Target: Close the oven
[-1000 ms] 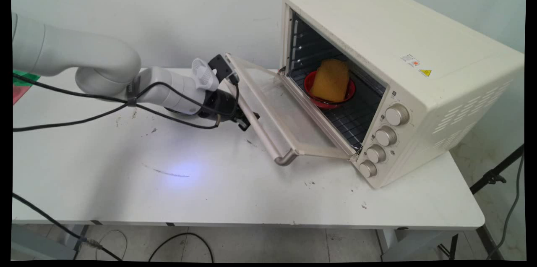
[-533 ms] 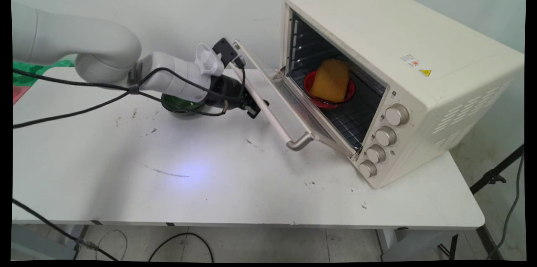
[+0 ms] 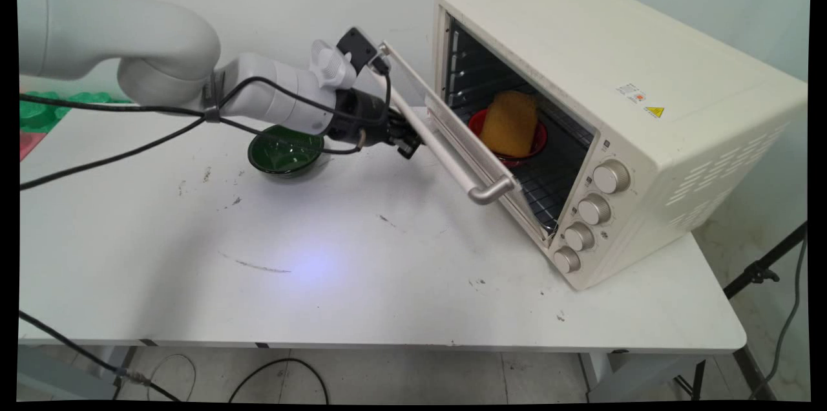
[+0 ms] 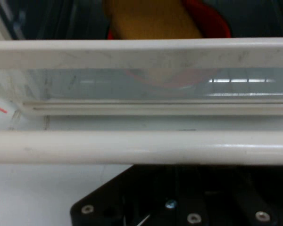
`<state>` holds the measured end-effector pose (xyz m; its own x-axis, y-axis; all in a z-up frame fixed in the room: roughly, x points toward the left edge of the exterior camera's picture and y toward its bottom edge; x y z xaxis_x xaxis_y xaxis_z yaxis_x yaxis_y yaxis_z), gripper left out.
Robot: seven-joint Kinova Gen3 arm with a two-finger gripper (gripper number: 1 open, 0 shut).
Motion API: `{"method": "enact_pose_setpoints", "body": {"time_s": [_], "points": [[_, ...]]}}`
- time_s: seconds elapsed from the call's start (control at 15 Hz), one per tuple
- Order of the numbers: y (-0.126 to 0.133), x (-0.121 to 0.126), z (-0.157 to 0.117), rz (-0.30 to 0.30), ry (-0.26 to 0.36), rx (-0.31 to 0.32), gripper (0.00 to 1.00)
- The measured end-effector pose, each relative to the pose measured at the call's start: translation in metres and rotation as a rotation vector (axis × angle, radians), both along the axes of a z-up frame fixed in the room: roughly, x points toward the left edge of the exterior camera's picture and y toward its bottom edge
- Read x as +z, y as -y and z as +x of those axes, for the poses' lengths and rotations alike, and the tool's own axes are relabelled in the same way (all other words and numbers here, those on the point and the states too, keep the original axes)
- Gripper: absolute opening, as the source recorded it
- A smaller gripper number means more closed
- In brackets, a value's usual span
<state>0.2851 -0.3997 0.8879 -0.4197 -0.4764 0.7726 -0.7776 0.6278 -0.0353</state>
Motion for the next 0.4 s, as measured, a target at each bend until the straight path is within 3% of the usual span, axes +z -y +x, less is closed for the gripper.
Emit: {"method": "enact_pose_setpoints", "body": {"time_s": [0.4], "points": [[0.007,0.021,-0.01,-0.033,-0.034,-0.005,0.0]]}}
